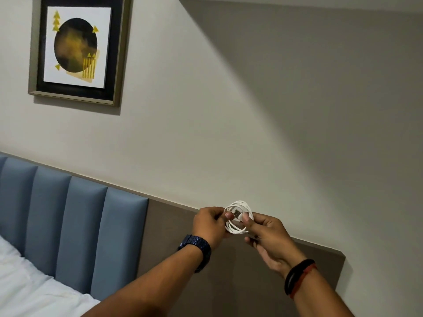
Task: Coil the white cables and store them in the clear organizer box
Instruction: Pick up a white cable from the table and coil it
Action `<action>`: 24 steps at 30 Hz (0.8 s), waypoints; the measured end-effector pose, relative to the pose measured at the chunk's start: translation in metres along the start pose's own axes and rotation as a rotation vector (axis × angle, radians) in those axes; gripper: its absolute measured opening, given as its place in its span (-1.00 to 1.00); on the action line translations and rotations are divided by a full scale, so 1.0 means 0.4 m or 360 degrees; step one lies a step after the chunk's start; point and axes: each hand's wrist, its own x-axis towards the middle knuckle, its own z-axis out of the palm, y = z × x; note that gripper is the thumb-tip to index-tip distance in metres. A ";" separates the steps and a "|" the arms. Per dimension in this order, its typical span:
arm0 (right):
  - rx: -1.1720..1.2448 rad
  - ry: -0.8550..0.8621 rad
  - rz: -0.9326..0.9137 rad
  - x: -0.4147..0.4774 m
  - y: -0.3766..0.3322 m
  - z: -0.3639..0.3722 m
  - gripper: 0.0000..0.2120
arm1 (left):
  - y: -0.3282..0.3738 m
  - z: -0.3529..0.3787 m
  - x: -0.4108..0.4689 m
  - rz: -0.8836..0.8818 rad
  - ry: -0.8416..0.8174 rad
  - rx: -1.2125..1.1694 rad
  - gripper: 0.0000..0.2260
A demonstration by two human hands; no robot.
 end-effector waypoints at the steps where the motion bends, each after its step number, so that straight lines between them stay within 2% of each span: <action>1: -0.0002 -0.0098 0.0023 -0.003 0.001 -0.004 -0.81 | -0.001 -0.003 0.004 -0.0029 -0.0018 -0.0010 -0.80; 5: 0.0029 -0.0311 0.0144 -0.006 0.003 -0.013 -0.71 | -0.003 -0.005 0.013 -0.0079 -0.0019 0.0040 -0.79; 8: -0.0103 -0.0275 0.0075 -0.012 -0.001 -0.003 -0.73 | 0.000 0.003 0.014 -0.0035 -0.0031 0.0173 -0.84; 11: -0.0246 -0.0215 -0.0001 -0.015 -0.006 0.003 -0.65 | 0.009 0.005 0.015 0.0046 -0.0030 0.0329 -0.82; 15: -0.0175 -0.0194 -0.0022 -0.012 0.002 -0.012 -0.83 | 0.026 0.007 0.014 0.0074 -0.0086 0.0391 -0.74; 18: -0.0051 -0.0116 -0.0055 -0.012 0.007 -0.017 -0.88 | 0.042 0.014 0.010 -0.0132 -0.0254 0.0180 -0.77; 20: 0.0073 -0.0073 -0.0099 -0.017 -0.001 -0.020 -0.84 | 0.050 0.008 0.010 -0.0240 -0.0446 -0.0016 -0.79; 24: 0.0274 -0.0175 -0.0216 -0.029 -0.020 -0.029 -0.79 | 0.038 -0.016 0.006 -0.0250 -0.0831 -0.0621 -0.82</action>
